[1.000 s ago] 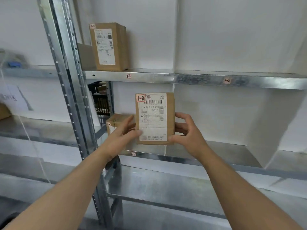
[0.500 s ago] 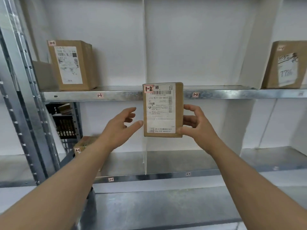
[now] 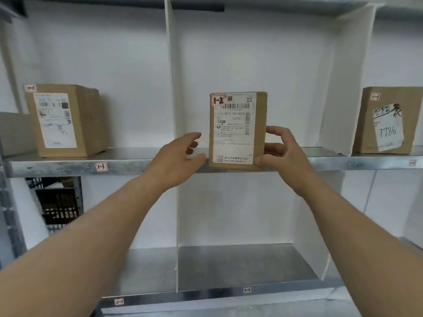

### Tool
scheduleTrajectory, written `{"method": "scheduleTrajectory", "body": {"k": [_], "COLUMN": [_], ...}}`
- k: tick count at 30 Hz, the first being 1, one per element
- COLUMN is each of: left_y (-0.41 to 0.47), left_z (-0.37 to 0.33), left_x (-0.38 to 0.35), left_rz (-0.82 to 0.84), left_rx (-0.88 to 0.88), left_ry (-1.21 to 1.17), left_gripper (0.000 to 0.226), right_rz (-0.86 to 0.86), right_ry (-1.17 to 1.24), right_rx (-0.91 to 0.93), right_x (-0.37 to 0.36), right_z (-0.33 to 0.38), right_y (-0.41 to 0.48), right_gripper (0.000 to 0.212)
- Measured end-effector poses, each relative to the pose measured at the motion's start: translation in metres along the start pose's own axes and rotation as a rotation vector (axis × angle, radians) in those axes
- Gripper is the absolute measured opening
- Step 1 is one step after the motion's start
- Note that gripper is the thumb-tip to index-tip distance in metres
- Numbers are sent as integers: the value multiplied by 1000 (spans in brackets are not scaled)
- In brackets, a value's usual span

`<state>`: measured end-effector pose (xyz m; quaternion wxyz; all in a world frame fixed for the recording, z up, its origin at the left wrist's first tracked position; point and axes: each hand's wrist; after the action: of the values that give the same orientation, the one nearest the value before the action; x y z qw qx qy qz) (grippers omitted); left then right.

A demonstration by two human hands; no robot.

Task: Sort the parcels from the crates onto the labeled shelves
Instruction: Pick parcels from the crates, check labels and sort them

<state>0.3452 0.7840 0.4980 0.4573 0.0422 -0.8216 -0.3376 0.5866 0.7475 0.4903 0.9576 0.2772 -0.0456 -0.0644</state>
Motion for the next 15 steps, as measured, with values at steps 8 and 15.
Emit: {"method": "scheduleTrajectory", "body": {"k": [8,15], "left_y": [70,112], "left_z": [-23,-10], "left_x": [-27,-55], "left_rz": [18,-13], "left_rx": [82,232], "left_ry": [-189,-78], "left_gripper": [45,47], "right_rz": [56,102], "right_ry": [-59,-303], "right_rx": [-3,-15], "right_x": [6,-12], "right_z": [-13,-42], "right_y": [73,125], "right_gripper": [69,78]}}
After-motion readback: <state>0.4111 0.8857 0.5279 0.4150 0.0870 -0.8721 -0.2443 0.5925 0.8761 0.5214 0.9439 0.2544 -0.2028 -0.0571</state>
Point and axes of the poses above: each hand's wrist, its own y-axis towards the middle knuckle, its own x-axis out of the back of the hand, z = x × y, and after that the axes turned 13 degrees about y, right-handed
